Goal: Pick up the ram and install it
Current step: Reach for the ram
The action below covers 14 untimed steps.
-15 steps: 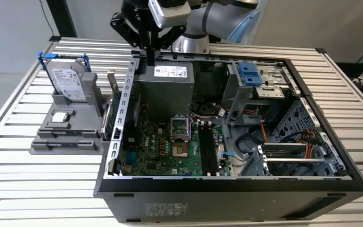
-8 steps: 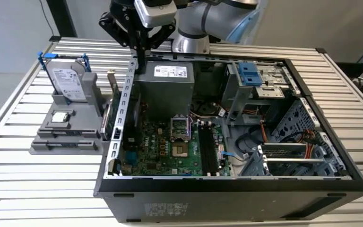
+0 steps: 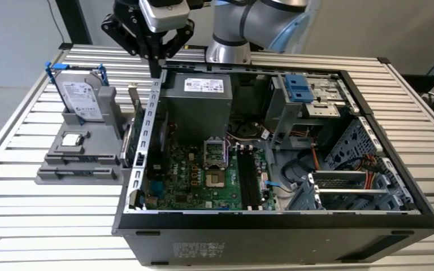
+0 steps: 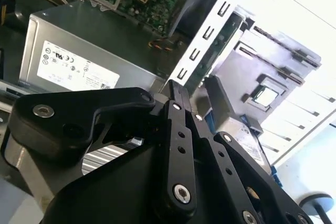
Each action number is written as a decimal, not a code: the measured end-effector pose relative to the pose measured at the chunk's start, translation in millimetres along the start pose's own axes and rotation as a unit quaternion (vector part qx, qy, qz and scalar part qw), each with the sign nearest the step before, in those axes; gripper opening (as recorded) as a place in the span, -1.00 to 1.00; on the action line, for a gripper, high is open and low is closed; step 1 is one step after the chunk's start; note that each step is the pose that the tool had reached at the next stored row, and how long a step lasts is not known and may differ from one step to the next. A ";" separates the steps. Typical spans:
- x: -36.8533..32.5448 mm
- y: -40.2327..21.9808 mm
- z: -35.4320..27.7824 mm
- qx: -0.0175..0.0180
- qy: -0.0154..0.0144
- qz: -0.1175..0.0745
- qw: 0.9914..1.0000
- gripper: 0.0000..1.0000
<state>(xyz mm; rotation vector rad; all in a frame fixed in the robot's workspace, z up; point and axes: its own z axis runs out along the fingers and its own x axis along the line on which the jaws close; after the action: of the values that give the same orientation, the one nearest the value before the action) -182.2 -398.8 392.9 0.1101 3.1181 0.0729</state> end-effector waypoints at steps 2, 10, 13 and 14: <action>5.3 -0.4 -0.1 0.000 0.000 0.000 1.000 -1.00; 27.5 -1.9 -0.7 0.000 0.000 -0.001 1.000 -1.00; 35.5 -2.5 -0.8 0.000 0.000 -0.001 1.000 -1.00; 38.0 -2.7 -0.9 0.000 0.000 -0.001 1.000 -1.00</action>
<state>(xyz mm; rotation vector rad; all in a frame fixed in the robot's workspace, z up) -220.3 -398.8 392.9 0.1069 3.1183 0.0729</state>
